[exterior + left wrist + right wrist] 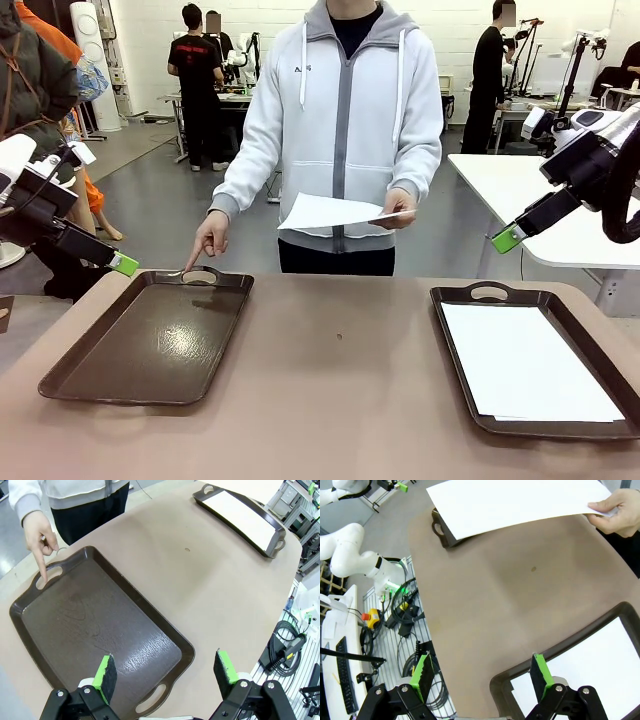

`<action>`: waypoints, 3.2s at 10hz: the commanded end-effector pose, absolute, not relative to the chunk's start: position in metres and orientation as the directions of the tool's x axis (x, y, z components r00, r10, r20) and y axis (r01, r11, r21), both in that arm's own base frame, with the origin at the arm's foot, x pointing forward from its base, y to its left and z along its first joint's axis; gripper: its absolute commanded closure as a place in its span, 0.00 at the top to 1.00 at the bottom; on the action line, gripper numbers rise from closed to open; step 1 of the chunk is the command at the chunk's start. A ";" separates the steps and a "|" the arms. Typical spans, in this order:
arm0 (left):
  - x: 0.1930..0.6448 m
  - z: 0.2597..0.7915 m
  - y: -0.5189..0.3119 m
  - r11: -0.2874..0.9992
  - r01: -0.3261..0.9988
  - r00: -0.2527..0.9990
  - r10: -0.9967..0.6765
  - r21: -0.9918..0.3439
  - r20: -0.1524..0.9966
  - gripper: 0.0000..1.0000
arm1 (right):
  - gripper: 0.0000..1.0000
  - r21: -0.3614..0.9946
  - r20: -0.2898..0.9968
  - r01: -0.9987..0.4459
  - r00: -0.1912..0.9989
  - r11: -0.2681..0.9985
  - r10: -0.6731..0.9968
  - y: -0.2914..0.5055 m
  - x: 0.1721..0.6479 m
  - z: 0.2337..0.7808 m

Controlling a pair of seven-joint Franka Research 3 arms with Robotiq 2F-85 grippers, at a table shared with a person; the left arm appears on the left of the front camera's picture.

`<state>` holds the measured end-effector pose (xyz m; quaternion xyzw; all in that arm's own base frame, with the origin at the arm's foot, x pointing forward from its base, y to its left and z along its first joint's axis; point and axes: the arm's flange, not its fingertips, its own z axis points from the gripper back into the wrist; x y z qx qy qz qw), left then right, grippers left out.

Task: Sort the A4 documents.
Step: Receive the A4 Paper.

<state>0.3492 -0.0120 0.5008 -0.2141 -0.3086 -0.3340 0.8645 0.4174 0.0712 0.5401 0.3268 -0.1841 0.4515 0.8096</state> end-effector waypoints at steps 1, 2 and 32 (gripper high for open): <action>0.349 0.501 -0.012 0.685 0.710 0.586 -0.445 -0.164 0.677 1.00 | 1.00 0.366 0.598 -0.854 0.520 0.370 0.609 0.071 0.417 0.541; 0.356 0.499 -0.012 0.690 0.694 0.616 -0.418 -0.208 0.668 1.00 | 1.00 0.366 0.598 -0.854 0.520 0.370 0.609 0.071 0.417 0.541; 0.583 0.419 -0.196 0.168 0.168 0.985 -0.063 -0.971 0.160 0.61 | 1.00 0.366 0.598 -0.854 0.520 0.370 0.609 0.071 0.417 0.541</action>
